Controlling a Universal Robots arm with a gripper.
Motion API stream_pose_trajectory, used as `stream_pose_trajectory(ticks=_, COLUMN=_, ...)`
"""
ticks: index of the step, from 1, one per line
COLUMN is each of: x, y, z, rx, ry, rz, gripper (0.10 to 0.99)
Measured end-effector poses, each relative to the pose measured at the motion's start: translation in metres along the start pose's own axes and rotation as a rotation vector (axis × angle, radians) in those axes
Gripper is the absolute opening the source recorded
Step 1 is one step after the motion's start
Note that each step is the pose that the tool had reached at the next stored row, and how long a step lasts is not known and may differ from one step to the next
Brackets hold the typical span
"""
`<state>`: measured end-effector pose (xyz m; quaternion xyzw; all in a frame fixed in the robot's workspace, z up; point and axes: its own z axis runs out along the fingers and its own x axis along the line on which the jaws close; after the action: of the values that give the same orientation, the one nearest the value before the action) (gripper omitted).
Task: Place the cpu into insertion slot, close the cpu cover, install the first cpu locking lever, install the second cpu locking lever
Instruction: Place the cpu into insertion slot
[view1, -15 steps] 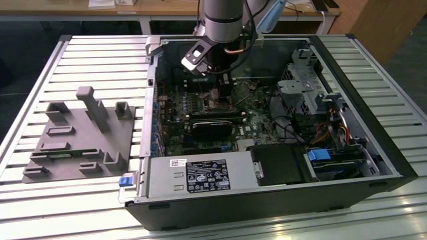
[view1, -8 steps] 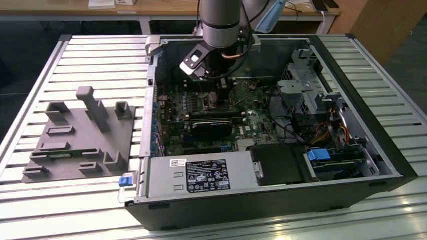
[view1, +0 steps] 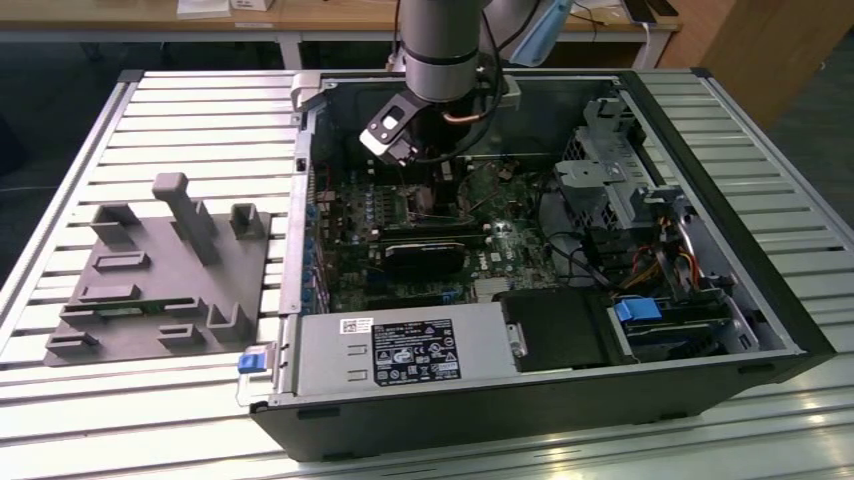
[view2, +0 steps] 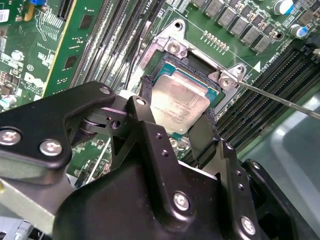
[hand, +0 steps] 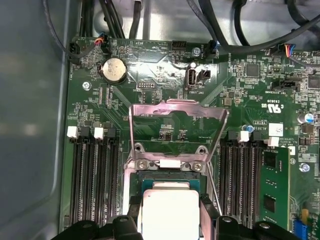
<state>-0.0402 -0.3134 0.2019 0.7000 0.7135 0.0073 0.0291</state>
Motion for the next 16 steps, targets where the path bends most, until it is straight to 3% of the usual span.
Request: stream_pose_trajectory(ticks=16, x=0.0002, y=0.0007, z=0.0054, rx=0.000, ry=-0.0007, rz=0.013, gripper=0.541)
